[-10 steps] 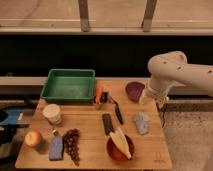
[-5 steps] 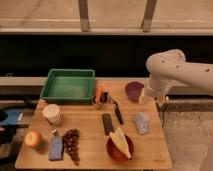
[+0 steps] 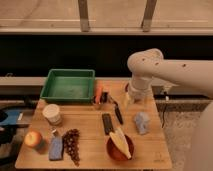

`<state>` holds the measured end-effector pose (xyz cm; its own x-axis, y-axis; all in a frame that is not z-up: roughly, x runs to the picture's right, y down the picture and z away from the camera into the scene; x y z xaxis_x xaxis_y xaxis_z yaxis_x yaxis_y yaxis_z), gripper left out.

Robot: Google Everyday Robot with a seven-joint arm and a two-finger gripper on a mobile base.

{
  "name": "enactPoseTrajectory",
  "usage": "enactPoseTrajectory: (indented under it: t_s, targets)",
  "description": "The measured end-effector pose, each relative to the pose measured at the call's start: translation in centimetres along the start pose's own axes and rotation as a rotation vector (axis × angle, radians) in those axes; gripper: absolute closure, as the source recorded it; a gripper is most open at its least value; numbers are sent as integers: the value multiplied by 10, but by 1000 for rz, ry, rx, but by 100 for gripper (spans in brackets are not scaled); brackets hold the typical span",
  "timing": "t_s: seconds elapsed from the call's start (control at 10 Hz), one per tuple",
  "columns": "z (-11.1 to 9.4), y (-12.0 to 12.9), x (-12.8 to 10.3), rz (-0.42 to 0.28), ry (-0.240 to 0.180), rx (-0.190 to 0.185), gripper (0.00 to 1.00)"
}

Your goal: Place banana in red bowl

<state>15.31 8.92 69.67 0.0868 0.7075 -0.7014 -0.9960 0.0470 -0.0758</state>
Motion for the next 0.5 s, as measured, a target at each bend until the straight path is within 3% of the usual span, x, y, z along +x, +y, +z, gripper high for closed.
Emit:
enactPoseTrajectory:
  t_s: [0.5]
  targets:
    - [16,17,60,-94,136,-24,38]
